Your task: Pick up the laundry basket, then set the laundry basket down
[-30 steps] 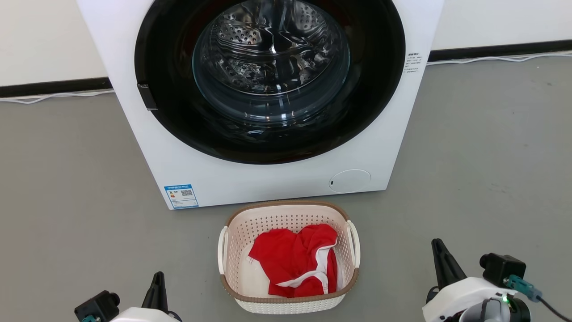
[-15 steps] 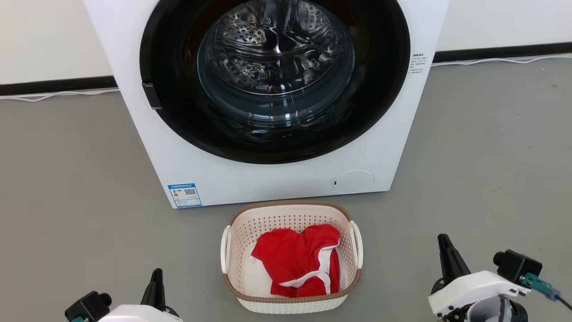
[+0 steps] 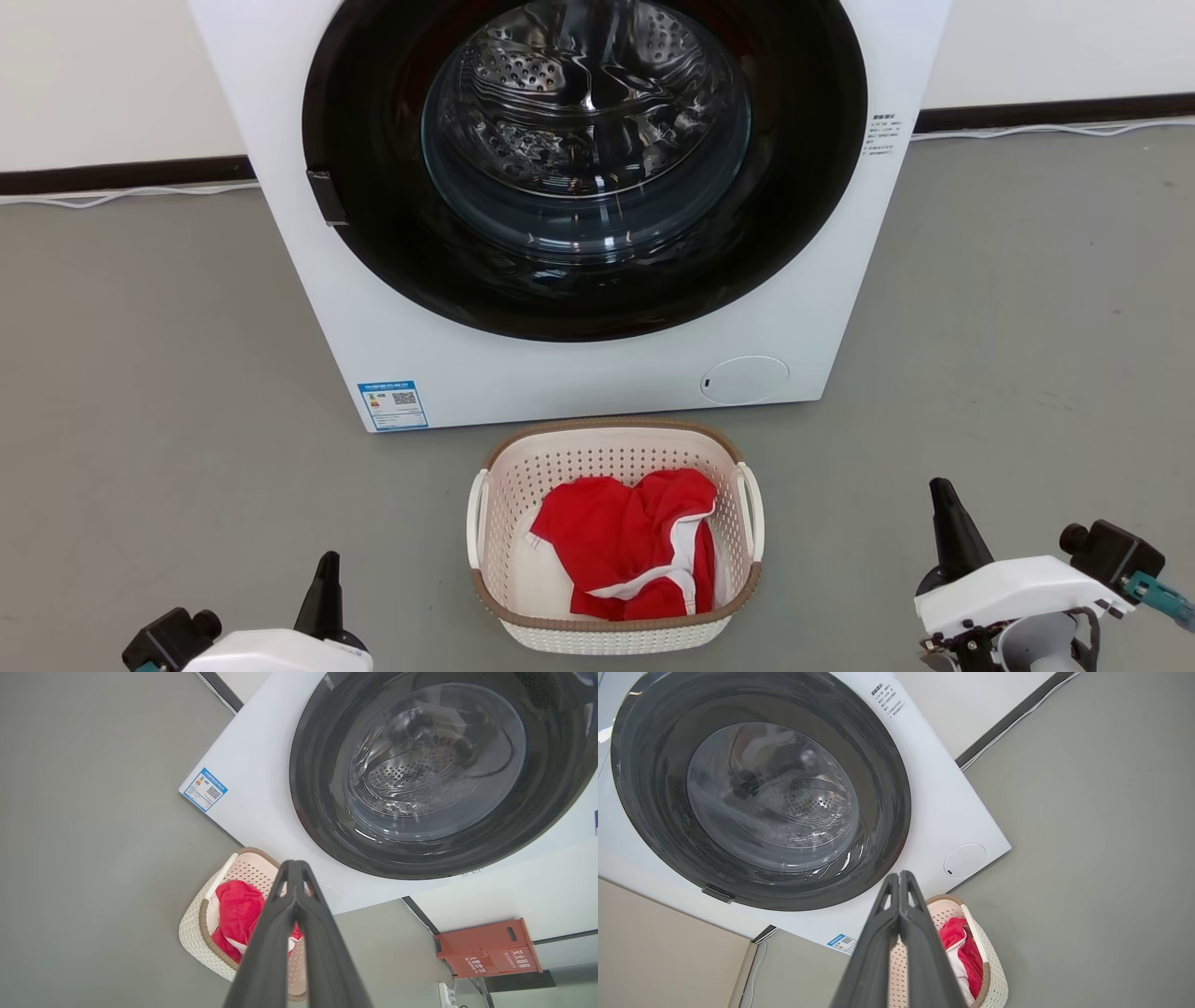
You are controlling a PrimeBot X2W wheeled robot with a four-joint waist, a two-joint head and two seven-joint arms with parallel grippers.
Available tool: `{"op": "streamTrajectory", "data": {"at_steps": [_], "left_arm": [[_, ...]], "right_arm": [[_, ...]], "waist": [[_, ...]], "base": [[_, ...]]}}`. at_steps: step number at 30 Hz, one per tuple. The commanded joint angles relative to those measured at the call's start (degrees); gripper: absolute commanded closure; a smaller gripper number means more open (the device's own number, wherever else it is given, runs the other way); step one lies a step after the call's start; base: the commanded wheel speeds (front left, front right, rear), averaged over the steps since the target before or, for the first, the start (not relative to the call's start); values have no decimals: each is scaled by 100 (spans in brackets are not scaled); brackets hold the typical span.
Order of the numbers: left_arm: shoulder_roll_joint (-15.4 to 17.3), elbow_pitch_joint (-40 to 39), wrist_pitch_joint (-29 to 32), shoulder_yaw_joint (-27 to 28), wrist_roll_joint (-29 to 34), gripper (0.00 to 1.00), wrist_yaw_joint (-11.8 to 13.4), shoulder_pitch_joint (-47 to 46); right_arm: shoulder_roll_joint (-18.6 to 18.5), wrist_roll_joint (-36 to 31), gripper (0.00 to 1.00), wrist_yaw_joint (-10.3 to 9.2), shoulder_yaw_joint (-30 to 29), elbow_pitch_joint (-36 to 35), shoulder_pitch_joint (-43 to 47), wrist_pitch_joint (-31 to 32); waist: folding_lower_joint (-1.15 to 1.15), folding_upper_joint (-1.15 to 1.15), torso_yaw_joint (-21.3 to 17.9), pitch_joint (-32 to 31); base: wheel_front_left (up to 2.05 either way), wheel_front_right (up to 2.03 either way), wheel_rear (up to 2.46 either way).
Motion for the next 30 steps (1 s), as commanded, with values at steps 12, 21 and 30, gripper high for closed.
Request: {"op": "streamTrajectory", "data": {"at_steps": [12, 21, 30], "left_arm": [[62, -321, 194, 149, -809, 100, -136, -321], [71, -428, 346, 186, -1347, 100, -186, -340], [82, -546, 515, 228, -1944, 100, -242, -361]], "right_arm": [[-24, 991, 100, 29, -14, -420, -7, 224], [-26, 1672, 100, 31, -62, -579, 27, 374], [-28, 2426, 100, 33, -115, -756, 65, 539]], "waist": [[0, 0, 52, -1], [0, 0, 93, -2], [0, 0, 138, -3]], "base": [[0, 0, 0], [0, 0, 0], [0, 0, 0]]}}
